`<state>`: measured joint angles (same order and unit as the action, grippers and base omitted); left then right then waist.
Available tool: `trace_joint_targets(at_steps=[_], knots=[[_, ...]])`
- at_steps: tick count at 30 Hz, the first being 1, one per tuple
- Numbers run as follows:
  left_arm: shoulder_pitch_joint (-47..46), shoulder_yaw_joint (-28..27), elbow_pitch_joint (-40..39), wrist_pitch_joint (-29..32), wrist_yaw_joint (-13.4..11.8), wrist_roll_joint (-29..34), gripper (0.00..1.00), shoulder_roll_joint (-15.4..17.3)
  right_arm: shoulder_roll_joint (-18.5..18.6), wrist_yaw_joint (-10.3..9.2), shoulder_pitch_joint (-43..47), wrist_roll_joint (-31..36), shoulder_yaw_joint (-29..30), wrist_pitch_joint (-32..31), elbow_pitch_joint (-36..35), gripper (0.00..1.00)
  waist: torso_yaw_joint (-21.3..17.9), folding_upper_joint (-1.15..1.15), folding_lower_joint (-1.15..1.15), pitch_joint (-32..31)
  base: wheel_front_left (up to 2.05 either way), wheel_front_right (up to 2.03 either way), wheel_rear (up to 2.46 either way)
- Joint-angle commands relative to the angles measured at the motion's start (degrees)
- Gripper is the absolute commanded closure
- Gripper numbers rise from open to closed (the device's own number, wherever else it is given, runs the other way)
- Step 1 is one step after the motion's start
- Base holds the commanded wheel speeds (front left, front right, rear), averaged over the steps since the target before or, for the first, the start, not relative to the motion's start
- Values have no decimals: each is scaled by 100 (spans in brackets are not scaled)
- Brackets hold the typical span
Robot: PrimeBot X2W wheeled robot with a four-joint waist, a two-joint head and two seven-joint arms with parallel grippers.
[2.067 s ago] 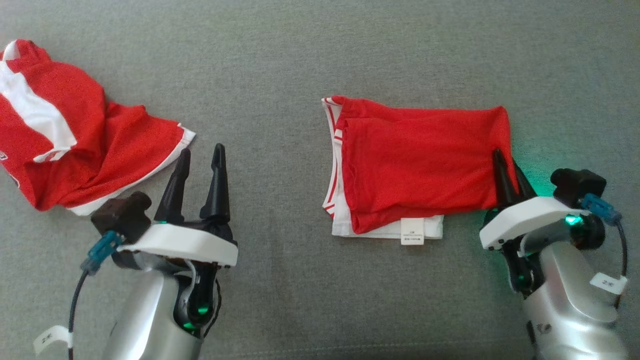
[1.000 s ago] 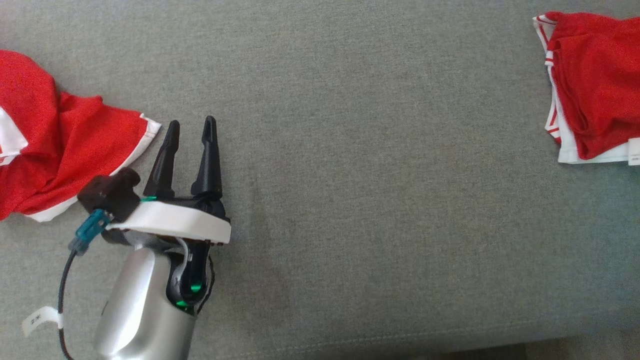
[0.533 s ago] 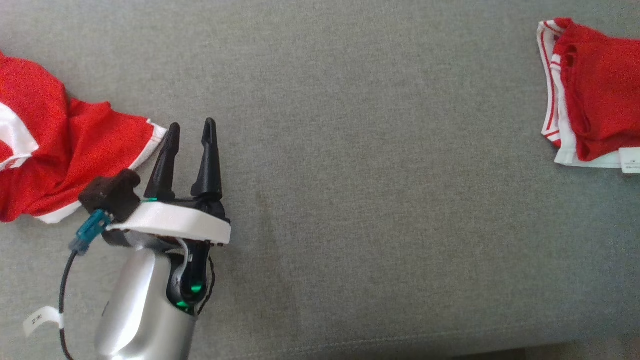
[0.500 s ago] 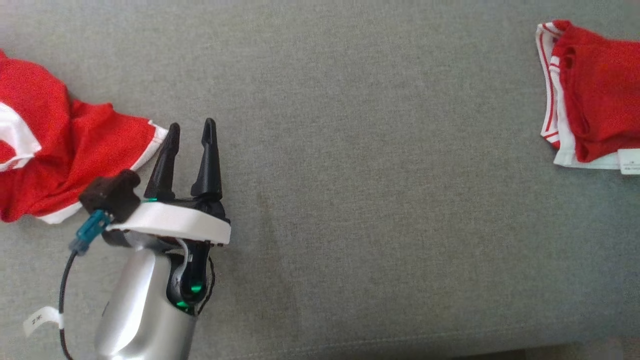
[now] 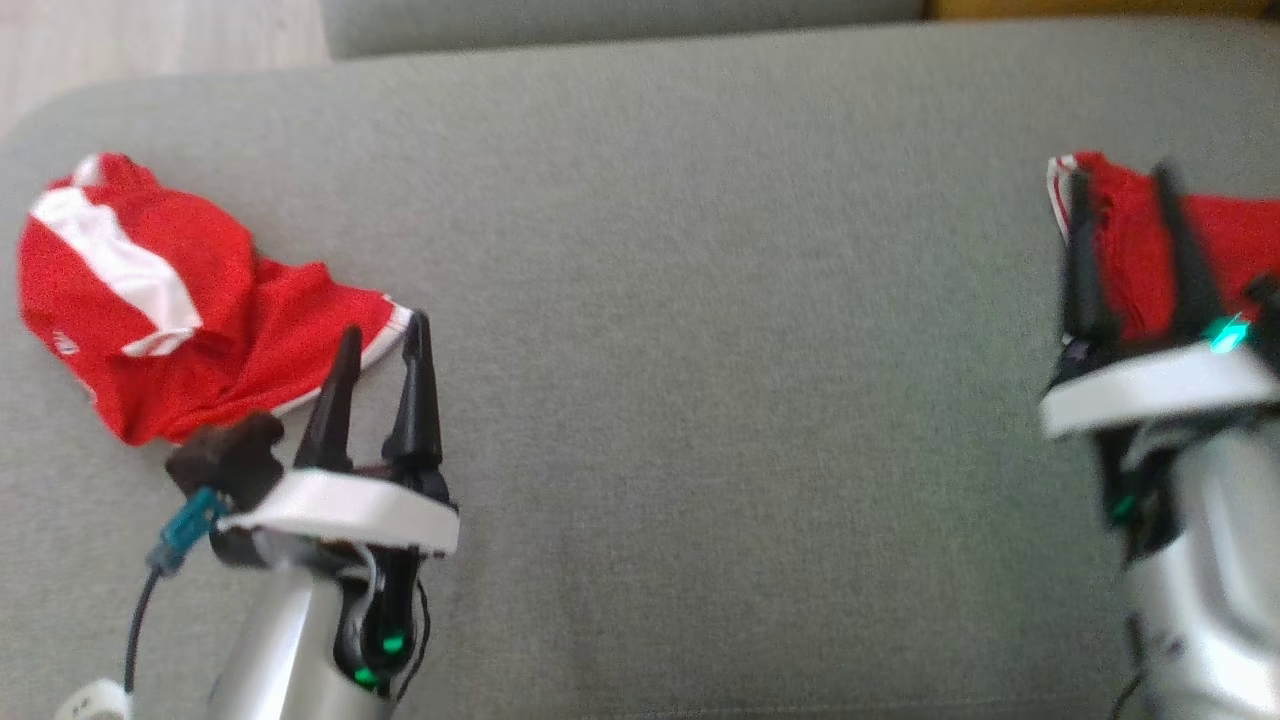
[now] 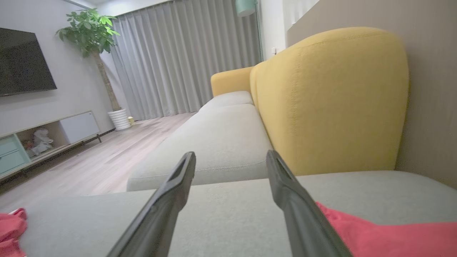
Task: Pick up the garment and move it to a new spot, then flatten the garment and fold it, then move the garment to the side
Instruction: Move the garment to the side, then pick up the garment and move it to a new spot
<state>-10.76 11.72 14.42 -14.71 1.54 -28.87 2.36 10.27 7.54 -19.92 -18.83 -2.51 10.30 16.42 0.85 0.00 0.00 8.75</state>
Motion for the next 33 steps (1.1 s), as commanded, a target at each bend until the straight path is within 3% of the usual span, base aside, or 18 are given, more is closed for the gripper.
trace_joint_targets(at_steps=[1, 5, 10, 33], knots=[[-152, -220, -209, -29, -8, -7, 0, 52, 88, -5, -155, 6, -86, 22, -211, 0, 98, 0, 0, -137, 0, 0, 0], [160, -190, -156, -29, -74, 123, 0, 52, -360, -5, 524, 330, -247, 281, -277, 0, 204, 0, 0, -436, 0, 0, 0], [419, -231, -151, -29, -97, -213, 0, 52, -619, -5, 990, 635, -280, 410, -218, 0, 263, 0, 0, -607, 0, 0, 0], [713, -202, -165, -29, -66, -64, 0, 52, -738, -5, 1394, 677, -324, 469, -311, 0, 224, 0, 0, -730, 0, 0, 0]])
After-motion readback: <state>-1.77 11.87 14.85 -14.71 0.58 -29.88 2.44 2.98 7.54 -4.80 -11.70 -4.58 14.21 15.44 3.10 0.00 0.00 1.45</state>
